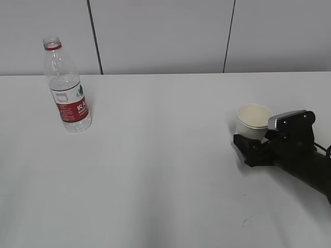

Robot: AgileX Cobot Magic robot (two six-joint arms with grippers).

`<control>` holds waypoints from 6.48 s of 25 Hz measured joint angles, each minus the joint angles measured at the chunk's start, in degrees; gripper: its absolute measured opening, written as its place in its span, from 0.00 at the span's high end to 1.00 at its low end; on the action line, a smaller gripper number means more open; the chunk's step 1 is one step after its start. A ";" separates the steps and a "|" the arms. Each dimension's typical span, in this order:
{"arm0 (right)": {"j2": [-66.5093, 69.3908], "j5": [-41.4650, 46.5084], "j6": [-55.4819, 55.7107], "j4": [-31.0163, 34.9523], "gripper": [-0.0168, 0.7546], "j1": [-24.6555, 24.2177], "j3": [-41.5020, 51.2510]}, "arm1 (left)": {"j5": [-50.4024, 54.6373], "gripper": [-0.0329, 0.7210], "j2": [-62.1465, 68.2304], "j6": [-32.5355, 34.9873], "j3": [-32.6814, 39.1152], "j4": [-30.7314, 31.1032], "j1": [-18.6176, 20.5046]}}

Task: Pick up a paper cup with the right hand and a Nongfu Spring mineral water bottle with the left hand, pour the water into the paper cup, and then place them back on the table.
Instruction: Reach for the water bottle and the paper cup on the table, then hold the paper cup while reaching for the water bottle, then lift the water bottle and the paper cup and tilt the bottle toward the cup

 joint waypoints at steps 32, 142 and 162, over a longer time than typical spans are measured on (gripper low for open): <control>1.69 -0.10 0.20 -1.78 0.35 0.00 -4.53 | 0.00 0.17 0.00 0.00 0.00 0.00 0.00; -2.08 11.14 14.58 -18.52 0.37 14.00 -22.40 | -121.56 0.41 124.56 -8.70 -18.63 3.97 -10.41; -2.08 11.56 18.85 -25.41 0.37 16.56 -22.60 | -118.12 0.43 125.23 -8.70 -27.18 27.50 -5.34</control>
